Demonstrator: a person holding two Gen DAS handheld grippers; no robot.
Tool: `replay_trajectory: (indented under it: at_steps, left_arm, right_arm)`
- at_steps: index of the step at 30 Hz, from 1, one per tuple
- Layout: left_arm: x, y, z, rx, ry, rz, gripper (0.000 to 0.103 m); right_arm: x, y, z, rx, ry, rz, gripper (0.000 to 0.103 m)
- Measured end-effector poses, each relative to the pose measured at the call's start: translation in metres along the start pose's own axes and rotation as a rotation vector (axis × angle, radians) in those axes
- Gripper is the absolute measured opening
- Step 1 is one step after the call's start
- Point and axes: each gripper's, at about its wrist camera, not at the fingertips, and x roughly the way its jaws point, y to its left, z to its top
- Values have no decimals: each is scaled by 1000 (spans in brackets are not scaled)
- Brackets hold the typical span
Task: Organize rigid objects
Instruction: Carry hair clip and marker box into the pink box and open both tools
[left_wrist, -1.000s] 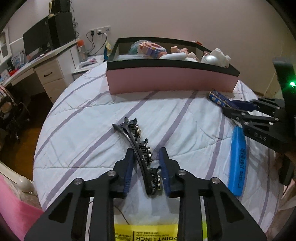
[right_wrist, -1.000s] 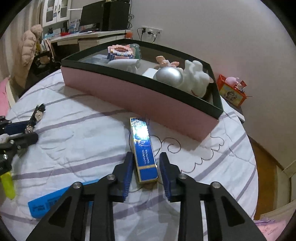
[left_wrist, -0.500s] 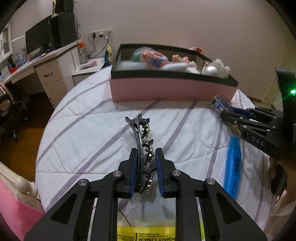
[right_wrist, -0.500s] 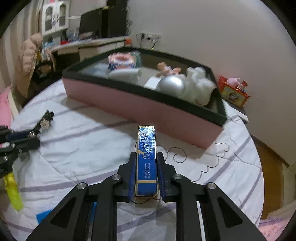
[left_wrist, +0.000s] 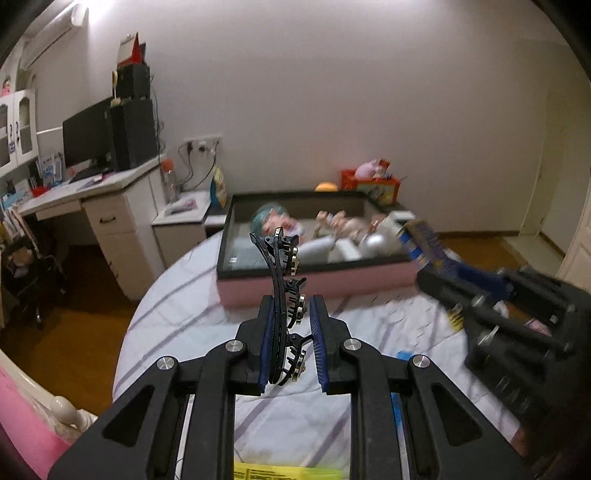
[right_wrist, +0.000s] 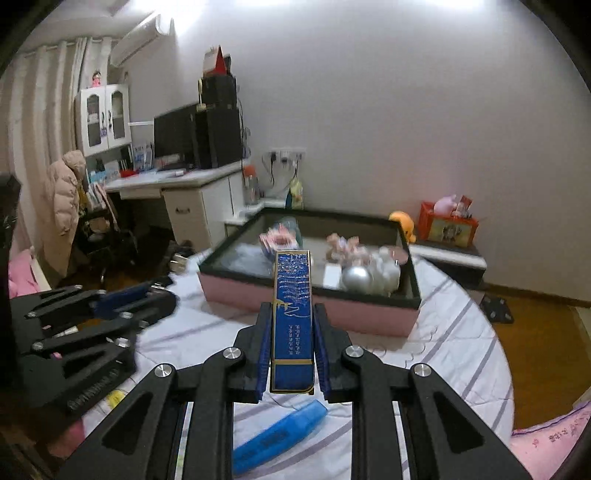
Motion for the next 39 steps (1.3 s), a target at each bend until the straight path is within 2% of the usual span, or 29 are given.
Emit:
replay_trajectory:
  at_steps: [8, 13, 25, 33, 39]
  left_arm:
    - [-32, -16, 10, 27, -69, -25, 19]
    - [-50, -25, 17, 50, -114, -9, 19]
    - [-97, -27, 24, 76, -249, 39, 19]
    - [-107, -30, 40, 108, -337, 58, 19]
    - [-101, -30, 55, 141, -378, 88, 19]
  right_arm:
    - [-38, 11, 8, 8, -72, -52, 21]
    - [-57, 19, 12, -9, -111, -103, 21]
    - [-95, 34, 25, -30, -205, -109, 21]
    - [-106, 38, 37, -48, -275, -129, 21]
    - [-98, 38, 51, -64, -304, -131, 21]
